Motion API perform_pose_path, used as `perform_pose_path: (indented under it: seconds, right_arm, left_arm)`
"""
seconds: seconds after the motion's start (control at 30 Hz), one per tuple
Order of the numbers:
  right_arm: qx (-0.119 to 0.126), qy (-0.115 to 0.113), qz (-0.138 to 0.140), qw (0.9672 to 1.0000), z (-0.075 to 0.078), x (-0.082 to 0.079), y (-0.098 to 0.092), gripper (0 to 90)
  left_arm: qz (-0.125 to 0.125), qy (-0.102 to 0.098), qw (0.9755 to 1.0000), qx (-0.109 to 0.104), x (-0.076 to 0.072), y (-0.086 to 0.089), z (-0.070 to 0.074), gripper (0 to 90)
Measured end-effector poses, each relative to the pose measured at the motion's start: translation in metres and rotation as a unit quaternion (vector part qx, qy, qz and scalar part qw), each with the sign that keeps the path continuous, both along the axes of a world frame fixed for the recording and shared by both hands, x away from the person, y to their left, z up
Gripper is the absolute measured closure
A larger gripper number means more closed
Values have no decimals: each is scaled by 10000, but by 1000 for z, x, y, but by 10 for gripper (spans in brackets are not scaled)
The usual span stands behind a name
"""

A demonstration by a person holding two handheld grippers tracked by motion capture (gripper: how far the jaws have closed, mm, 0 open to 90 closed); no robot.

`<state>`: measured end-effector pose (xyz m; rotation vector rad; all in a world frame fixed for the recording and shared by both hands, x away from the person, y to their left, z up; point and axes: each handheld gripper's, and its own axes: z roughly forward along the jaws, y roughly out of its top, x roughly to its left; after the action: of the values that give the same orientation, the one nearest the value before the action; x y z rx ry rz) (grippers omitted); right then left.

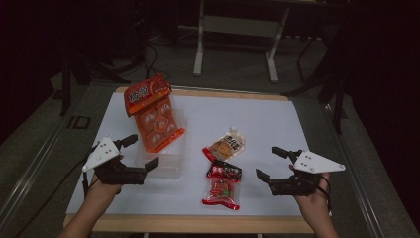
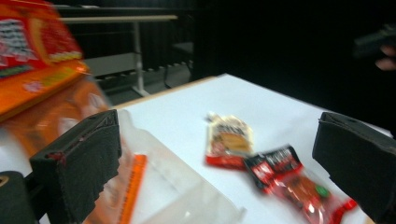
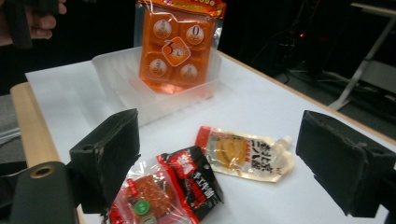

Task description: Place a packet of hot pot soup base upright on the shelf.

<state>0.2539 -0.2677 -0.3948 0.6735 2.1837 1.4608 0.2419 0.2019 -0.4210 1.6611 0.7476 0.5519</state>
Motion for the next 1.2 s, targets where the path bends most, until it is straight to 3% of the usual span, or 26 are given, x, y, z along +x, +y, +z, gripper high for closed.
perform_pose_path:
  seconds: [0.1,0.23,0.43,0.5,0.67,0.87,1.03,1.2]
  right_arm:
    - [24,196,-49,9998,-2,1,1,133]
    - [144,325,-101,9993,-5,3,0,112]
    - [324,415,-118,9985,-12,4,3,110]
    - [318,485,-55,9983,-17,6,5,110]
    - [161,607,7,9980,-32,12,14,146]
    - [7,771,162,9969,-52,24,25,208]
    - [-330,832,128,9959,-69,35,33,234]
    - [-498,965,131,9940,-86,47,39,281]
  left_arm:
    - [-216,-58,9997,17,-8,-7,-5,18]
    - [-484,29,9987,-132,-14,-14,-11,19]
    - [-727,-340,9968,-47,-24,-24,-21,37]
    - [-797,-283,9964,29,-27,-29,-25,40]
    - [-818,96,9966,-15,-32,-36,-34,28]
    - [-861,-69,9963,-42,-42,-40,-41,26]
    - [-873,34,9962,30,-46,-43,-51,26]
    - [-908,176,9957,-55,-45,-45,-58,27]
